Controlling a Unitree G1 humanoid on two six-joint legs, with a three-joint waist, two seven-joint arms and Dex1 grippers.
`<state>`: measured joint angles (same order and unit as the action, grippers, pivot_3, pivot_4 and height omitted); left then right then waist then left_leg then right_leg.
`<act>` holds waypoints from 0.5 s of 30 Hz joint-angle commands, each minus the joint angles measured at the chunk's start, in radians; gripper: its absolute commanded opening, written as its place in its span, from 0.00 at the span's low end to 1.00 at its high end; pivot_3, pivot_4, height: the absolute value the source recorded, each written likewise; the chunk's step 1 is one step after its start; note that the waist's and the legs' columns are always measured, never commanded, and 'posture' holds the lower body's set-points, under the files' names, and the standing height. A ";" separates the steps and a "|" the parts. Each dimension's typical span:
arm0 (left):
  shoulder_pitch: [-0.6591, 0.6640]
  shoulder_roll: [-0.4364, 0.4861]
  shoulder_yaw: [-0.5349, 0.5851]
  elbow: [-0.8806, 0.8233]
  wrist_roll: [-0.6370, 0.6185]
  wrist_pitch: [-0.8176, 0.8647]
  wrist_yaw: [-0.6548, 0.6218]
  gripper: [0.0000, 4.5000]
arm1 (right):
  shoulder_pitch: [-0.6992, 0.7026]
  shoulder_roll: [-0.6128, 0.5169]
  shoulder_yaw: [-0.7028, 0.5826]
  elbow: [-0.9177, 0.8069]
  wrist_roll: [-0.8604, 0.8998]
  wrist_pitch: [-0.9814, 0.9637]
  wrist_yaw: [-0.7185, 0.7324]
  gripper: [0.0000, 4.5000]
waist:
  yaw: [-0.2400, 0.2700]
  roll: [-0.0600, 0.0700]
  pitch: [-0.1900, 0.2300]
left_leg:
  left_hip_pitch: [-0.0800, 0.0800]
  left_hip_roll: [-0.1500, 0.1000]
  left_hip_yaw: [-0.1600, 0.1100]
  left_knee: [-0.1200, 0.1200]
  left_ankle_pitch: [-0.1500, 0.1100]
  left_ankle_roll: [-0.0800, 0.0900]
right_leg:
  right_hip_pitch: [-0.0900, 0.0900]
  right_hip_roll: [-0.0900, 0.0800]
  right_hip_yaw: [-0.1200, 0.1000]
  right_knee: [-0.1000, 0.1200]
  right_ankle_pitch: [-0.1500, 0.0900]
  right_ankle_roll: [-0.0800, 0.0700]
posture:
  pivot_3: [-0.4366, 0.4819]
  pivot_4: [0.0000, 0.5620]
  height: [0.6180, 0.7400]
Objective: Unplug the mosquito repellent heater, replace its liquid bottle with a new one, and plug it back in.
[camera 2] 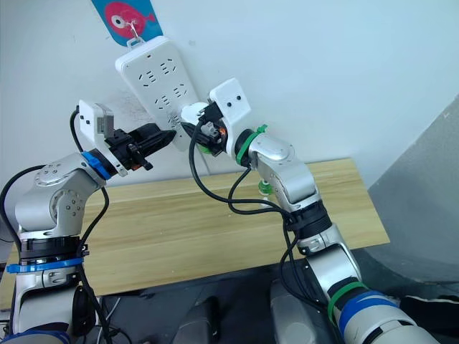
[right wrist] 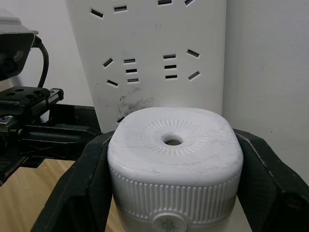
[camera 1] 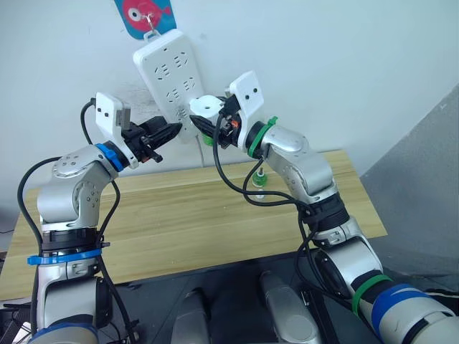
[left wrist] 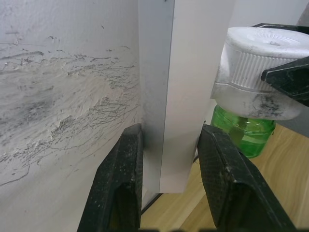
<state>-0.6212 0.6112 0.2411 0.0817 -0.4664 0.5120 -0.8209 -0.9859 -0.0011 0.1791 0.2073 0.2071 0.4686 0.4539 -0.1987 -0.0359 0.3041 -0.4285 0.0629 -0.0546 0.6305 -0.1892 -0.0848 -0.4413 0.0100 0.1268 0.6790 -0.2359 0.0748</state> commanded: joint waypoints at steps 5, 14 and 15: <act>-0.006 0.003 -0.036 0.010 0.035 -0.085 -0.009 0.29 | 0.079 -0.093 0.019 -0.200 0.012 0.115 0.060 1.00 | 0.014 0.000 0.000 | -0.004 -0.001 -0.002 -0.001 -0.001 -0.001 | -0.001 -0.001 -0.002 -0.004 0.000 0.000 | 0.27 0.47 1.00; 0.065 0.048 -0.002 0.007 0.061 -0.160 0.007 0.45 | 0.228 -0.178 0.026 -0.525 0.076 0.313 0.065 1.00 | 0.013 0.000 0.000 | -0.004 0.000 -0.002 -0.003 -0.002 -0.002 | -0.002 -0.001 -0.002 -0.005 0.002 -0.004 | 0.29 0.49 1.00; 0.078 0.057 0.004 -0.002 0.064 -0.161 0.013 0.50 | 0.232 -0.177 0.027 -0.544 0.082 0.326 0.061 1.00 | 0.008 0.000 0.000 | -0.004 0.000 -0.002 -0.003 -0.002 -0.002 | -0.002 -0.001 -0.002 -0.005 -0.001 0.000 | 0.29 0.49 1.00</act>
<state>-0.5616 0.6520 0.2239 0.0948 -0.4163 0.3623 -0.8177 -0.7560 -0.1823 0.2039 -0.2675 0.2651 0.7822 0.5199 -0.1910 -0.0360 0.3042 -0.4323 0.0634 -0.0564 0.6273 -0.1917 -0.0870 -0.4433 0.0095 0.1253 0.6742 -0.2371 0.0756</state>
